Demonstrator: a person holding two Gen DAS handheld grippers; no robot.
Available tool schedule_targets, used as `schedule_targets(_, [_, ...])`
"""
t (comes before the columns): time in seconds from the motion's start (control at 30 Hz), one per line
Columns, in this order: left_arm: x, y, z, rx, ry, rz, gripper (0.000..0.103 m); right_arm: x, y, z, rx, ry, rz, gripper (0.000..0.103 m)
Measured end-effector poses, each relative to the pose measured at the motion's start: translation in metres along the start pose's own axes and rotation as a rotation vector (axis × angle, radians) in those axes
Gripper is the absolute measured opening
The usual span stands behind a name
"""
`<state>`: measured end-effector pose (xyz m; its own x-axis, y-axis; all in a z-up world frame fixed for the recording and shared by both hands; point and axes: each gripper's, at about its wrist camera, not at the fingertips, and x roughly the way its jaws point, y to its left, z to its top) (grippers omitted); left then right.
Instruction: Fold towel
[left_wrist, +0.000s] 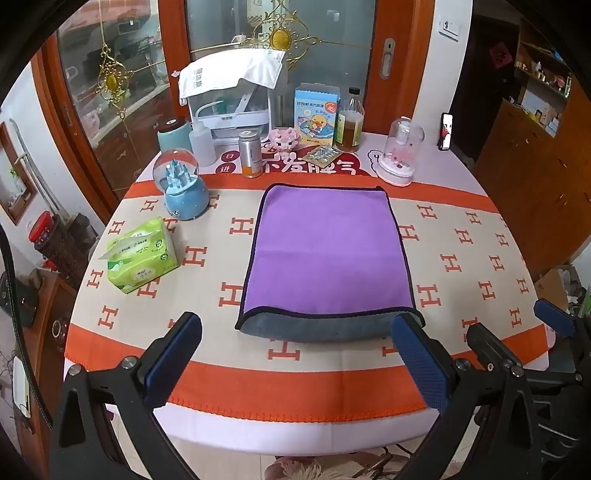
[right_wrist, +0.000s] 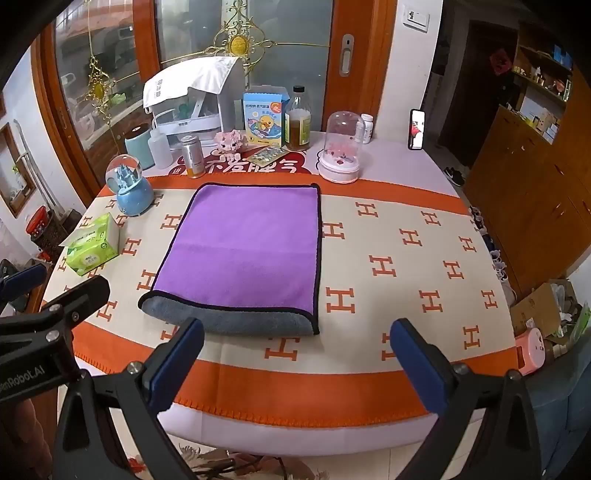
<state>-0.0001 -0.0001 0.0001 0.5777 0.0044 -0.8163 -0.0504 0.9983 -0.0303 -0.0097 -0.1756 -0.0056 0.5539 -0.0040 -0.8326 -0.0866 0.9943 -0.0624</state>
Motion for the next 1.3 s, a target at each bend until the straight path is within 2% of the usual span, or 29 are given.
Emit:
schedule_targets(0.63, [0.001,0.005,-0.001,-0.005,0.016,-0.003,0.102,0.006,0.001,0.005,0.001,0.004,0.004,0.102])
schedule_targets(0.87, [0.014,0.009,0.0,-0.011,0.033,-0.003,0.102,0.004,0.003,0.007,0.001,0.009,0.007,0.102])
schedule_targets(1.3, [0.019,0.014,0.001,-0.013,0.049,0.0,0.102,0.019,0.01,0.007,0.0,0.02,0.012,0.102])
